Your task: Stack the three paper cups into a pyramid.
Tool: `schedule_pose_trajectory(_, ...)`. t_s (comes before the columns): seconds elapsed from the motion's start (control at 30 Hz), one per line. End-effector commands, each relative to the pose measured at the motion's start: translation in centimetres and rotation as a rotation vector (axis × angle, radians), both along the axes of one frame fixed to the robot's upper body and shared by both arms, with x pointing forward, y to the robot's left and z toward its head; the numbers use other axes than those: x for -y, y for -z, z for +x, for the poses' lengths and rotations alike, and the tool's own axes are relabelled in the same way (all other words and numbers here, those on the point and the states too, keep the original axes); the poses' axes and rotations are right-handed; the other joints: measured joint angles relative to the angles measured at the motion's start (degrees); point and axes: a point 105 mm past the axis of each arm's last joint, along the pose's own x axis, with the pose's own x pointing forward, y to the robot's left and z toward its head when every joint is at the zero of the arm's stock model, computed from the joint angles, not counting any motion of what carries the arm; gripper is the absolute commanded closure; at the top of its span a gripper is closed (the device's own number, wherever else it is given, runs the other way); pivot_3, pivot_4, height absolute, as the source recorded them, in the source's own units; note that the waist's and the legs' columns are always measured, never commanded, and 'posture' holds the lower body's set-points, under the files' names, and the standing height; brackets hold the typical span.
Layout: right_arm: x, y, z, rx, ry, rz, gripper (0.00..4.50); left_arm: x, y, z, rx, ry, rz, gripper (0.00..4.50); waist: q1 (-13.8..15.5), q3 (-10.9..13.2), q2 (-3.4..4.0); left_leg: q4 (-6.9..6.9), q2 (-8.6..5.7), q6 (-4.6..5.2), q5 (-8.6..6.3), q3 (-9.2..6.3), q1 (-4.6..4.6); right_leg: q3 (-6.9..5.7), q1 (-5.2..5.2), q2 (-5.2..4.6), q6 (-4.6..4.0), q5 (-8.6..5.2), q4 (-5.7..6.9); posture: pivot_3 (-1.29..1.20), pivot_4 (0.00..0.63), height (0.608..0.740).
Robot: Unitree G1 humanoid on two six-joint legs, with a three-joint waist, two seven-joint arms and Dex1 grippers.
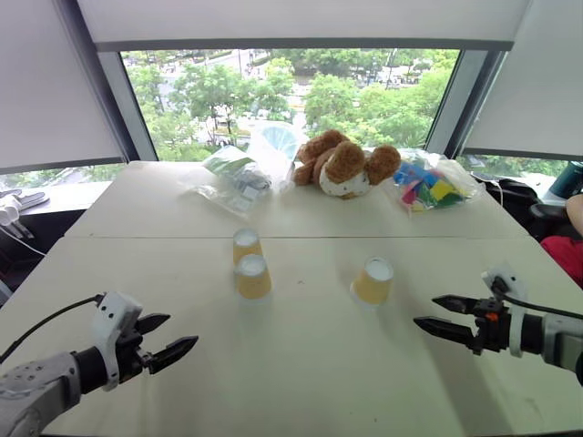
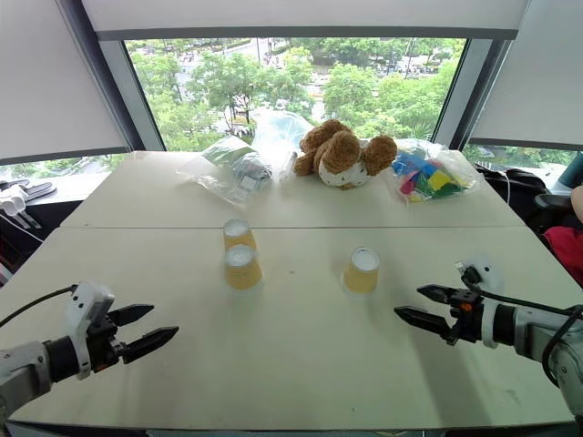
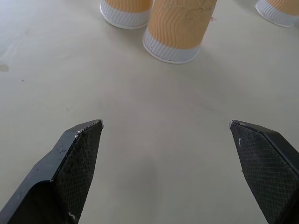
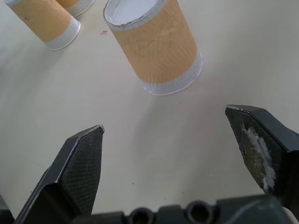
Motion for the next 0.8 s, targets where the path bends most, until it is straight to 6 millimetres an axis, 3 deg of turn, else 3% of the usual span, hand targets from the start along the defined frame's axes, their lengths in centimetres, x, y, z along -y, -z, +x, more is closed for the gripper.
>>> schedule_pose_trajectory(0.03, -0.4, -1.0, 0.2, 0.051, -0.014, 0.012, 0.00, 0.5, -0.4, 0.1, 0.041, 0.002, 0.002, 0.03, -0.01, 0.00, 0.00, 0.00, 0.01, 0.00, 0.00, 0.00, 0.00, 0.00, 0.00, 0.01, 0.00, 0.00, 0.00, 0.00, 0.150, 0.740)
schedule_pose_trajectory(0.37, -0.5, -0.6, 0.5, 0.059, -0.012, 0.006, 0.00, -0.5, -0.5, 1.3, 0.072, -0.055, 0.048, 0.03, 0.01, 0.00, 0.00, 0.00, -0.01, 0.00, 0.00, 0.00, 0.00, 0.00, 0.00, 0.01, 0.00, 0.00, 0.00, 0.00, 0.150, 0.740)
schedule_pose_trajectory(0.8, 0.0, -0.4, 0.5, 0.085, 0.020, -0.012, 0.00, 0.2, -0.6, 2.6, 0.152, -0.056, 0.031, 0.03, 0.07, 0.00, 0.00, 0.01, -0.01, 0.00, 0.00, 0.00, 0.00, 0.00, 0.00, 0.01, 0.00, 0.00, 0.01, 0.00, 0.150, 0.740)
